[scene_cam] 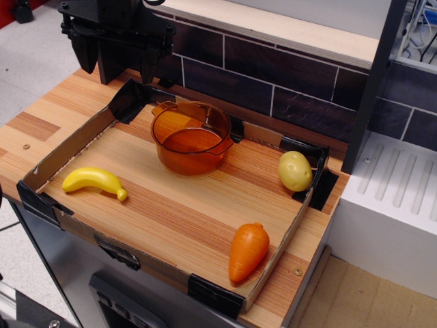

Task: Put carrot in pot

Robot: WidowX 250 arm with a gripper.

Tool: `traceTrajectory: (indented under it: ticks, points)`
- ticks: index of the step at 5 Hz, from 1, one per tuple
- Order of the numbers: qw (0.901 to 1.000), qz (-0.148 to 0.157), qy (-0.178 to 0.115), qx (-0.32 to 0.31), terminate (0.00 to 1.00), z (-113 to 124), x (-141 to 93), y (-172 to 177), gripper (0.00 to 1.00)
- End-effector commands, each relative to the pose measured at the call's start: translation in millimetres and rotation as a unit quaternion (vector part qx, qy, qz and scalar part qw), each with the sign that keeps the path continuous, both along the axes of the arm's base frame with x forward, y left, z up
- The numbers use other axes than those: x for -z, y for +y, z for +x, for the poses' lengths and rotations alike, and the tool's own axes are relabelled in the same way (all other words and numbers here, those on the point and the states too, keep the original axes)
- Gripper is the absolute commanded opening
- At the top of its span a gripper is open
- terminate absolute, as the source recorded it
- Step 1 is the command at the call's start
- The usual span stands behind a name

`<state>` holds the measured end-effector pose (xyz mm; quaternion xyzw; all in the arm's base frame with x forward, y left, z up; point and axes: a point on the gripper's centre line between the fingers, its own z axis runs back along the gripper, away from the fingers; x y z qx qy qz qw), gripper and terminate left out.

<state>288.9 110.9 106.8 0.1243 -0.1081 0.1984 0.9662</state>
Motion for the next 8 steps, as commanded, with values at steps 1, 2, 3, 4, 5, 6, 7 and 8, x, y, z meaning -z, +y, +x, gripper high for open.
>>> traceTrajectory:
  ticks: [1,2,3,4,5,6,7,8]
  points:
    - [1.0000,0.000,0.000,0.000,0.00,0,0,0,1.00]
    - [0.9979,-0.044,0.007,0.046,0.00,-9,-19,-39,1.00]
    - [0.9918,-0.073,0.015,0.104,0.00,-25,-32,-82,1.00]
    - [0.9842,-0.079,0.034,0.155,0.00,-44,-25,-117,1.00]
    - [0.9777,-0.074,0.050,0.190,0.00,-58,1,-139,1.00]
    - [0.9760,-0.092,0.051,0.190,0.00,-57,25,-149,1.00]
    - [0.9743,-0.099,0.057,0.194,0.00,-60,44,-156,1.00]
    - [0.9718,-0.110,0.057,0.201,0.00,-61,57,-163,1.00]
